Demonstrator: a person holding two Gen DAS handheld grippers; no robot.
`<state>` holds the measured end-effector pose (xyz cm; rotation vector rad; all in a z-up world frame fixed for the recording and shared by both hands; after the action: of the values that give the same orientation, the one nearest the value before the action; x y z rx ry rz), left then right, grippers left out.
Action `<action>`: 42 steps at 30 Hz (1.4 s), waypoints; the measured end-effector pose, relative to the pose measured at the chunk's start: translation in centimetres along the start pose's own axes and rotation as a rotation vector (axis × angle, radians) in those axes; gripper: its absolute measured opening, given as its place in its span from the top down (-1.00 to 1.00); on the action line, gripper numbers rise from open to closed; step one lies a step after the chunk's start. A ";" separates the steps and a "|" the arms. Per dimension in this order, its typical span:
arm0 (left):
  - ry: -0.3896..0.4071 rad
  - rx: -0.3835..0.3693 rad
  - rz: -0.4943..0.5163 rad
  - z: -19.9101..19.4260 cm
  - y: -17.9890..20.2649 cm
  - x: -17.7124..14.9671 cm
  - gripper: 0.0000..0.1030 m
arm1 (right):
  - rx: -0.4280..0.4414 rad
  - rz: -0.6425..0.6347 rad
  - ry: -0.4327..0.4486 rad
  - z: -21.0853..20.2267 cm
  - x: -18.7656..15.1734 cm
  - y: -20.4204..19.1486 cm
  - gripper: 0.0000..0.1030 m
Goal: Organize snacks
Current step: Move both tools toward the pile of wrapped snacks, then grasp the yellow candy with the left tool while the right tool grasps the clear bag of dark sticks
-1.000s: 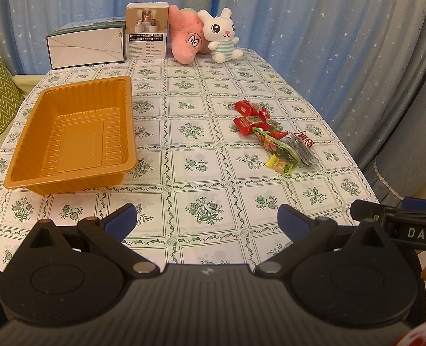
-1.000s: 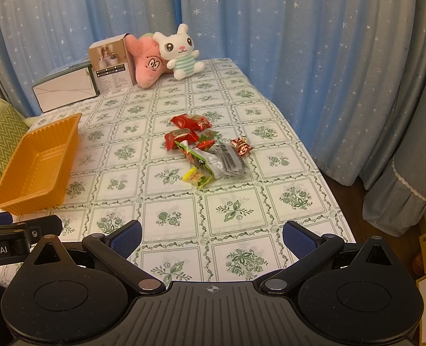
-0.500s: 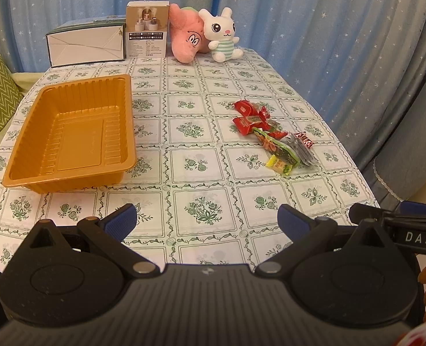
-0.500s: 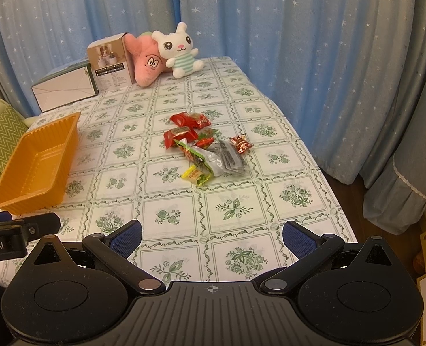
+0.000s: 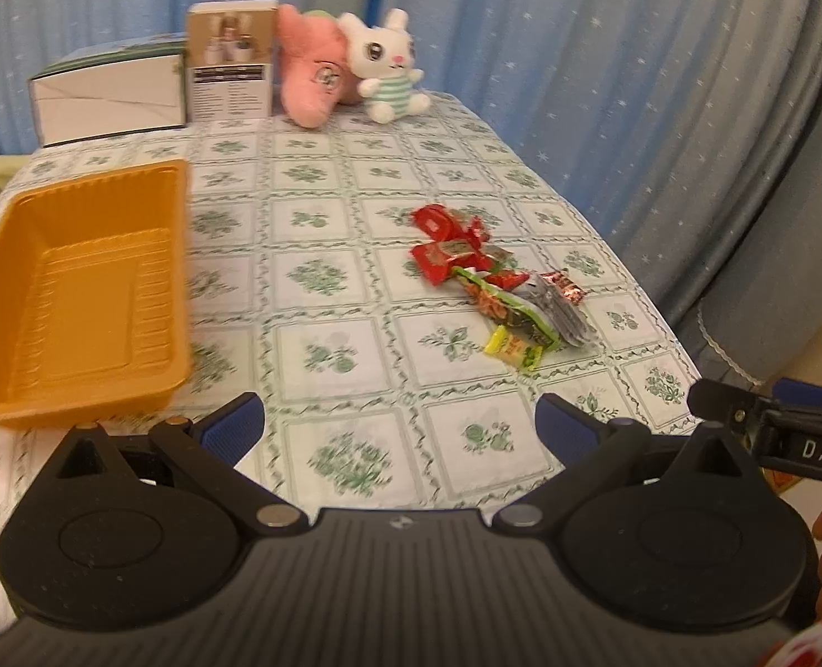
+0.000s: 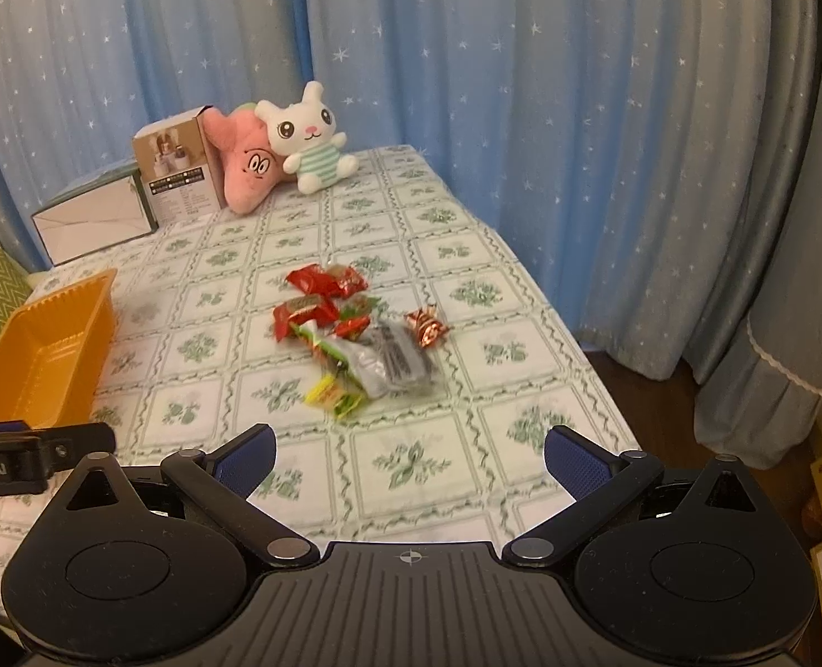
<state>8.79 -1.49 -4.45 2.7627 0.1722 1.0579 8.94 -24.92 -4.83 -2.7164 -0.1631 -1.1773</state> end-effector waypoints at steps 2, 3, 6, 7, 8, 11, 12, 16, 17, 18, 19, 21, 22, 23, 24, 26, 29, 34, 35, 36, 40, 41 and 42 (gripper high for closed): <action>-0.009 -0.015 0.022 1.3 0.5 0.3 -0.98 | 0.008 -0.003 0.003 0.8 0.3 0.4 -0.99; -0.014 -0.022 0.031 1.9 0.7 0.4 -0.92 | 0.012 -0.005 0.001 1.3 0.6 0.6 -0.93; -0.032 -0.039 0.060 4.0 1.5 0.8 -0.84 | 0.042 -0.009 -0.021 3.0 1.3 1.3 -0.63; -0.035 -0.042 0.071 4.7 1.8 0.9 -0.82 | 0.047 -0.013 -0.026 3.6 1.5 1.6 -0.62; -0.038 -0.050 0.080 5.5 2.1 1.0 -0.77 | 0.051 -0.018 -0.031 4.1 1.8 1.8 -0.61; -0.037 -0.083 0.111 7.7 3.2 1.4 -0.73 | 0.073 -0.040 -0.049 5.9 2.7 2.5 -0.58; -0.032 -0.099 0.125 8.4 3.6 1.4 -0.70 | 0.080 -0.048 -0.057 6.6 3.0 2.8 -0.56; -0.041 -0.137 0.207 11.4 5.1 1.3 -0.57 | 0.111 -0.081 -0.087 8.9 3.9 3.6 -0.50; -0.046 -0.146 0.225 12.1 5.5 1.3 -0.52 | 0.116 -0.089 -0.093 9.4 4.1 3.7 -0.49; -0.050 -0.156 0.242 12.8 5.8 1.3 -0.48 | 0.121 -0.096 -0.101 9.9 4.3 3.9 -0.47; -0.052 -0.168 0.260 13.5 6.2 1.3 -0.47 | 0.124 -0.098 -0.104 10.3 4.4 4.1 -0.45; -0.055 -0.190 0.298 14.5 6.9 1.2 -0.43 | 0.129 -0.099 -0.113 11.0 4.6 4.3 -0.42; -0.055 -0.204 0.313 14.9 7.2 1.2 -0.43 | 0.130 -0.099 -0.116 11.3 4.7 4.4 -0.40; -0.055 -0.208 0.329 15.3 7.5 1.1 -0.42 | 0.131 -0.096 -0.118 11.6 4.7 4.6 -0.39; -0.055 -0.209 0.349 15.7 7.7 1.0 -0.34 | 0.133 -0.095 -0.122 11.9 4.6 4.7 -0.39; -0.061 -0.215 0.387 16.5 8.2 0.9 -0.28 | 0.131 -0.093 -0.131 12.4 4.6 5.0 -0.39; -0.092 -0.213 0.416 17.8 8.6 0.5 0.01 | 0.133 -0.086 -0.147 13.1 4.4 5.3 -0.38; -0.077 -0.199 0.419 18.1 8.5 0.4 0.23 | 0.148 -0.111 -0.165 13.9 4.4 5.3 -0.38; -0.078 -0.201 0.412 18.1 8.3 0.5 0.28 | 0.158 -0.121 -0.168 14.1 4.4 5.1 -0.38; -0.079 -0.201 0.400 18.0 8.1 0.6 0.41 | 0.168 -0.132 -0.173 14.3 4.4 4.8 -0.37; -0.090 -0.174 0.381 17.4 7.3 0.5 0.58 | 0.207 -0.175 -0.191 15.2 4.4 3.9 -0.28; -0.090 -0.174 0.373 17.2 7.0 0.5 0.58 | 0.217 -0.184 -0.196 15.6 4.4 3.6 -0.25; -0.090 -0.167 0.364 17.0 6.6 0.4 0.58 | 0.223 -0.187 -0.201 15.9 4.4 3.4 -0.19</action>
<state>20.78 -9.97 -15.26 2.7390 -0.4264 0.9673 23.84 -24.91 -12.73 -2.6586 -0.5516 -0.8645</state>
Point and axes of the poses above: each gripper's, at about its wrist camera, not at the fingertips, and z roughly the way its jaws point, y to its right, x to its top, the point moved 4 cm from there along z, roughly the way its jaws point, and after that the axes turned 4 degrees about -z, right-handed, at the moved point
